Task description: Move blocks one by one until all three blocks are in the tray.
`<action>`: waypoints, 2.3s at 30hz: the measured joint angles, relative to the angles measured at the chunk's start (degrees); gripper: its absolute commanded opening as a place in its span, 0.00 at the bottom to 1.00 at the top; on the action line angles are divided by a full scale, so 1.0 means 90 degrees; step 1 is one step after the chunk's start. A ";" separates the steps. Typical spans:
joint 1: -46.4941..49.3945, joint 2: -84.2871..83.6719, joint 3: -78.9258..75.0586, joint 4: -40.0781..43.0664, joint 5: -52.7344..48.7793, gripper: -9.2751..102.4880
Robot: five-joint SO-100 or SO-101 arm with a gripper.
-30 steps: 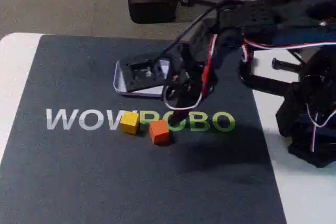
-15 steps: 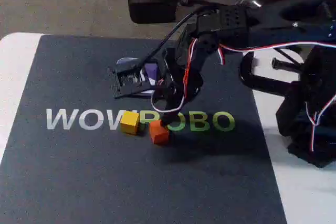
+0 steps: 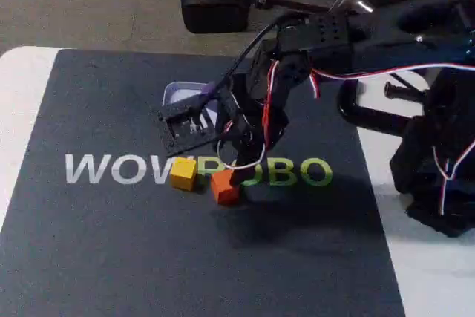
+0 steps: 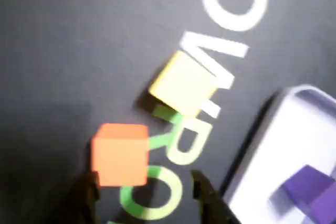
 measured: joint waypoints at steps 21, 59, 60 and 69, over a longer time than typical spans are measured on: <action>0.0107 0.0381 0.1729 -0.1455 -0.0488 0.24; 0.0254 0.0527 0.1543 -0.1631 0.1475 0.01; 0.0322 0.0645 0.1543 -0.1631 0.1689 0.01; 0.0615 0.1396 0.1465 -0.1631 0.3447 0.01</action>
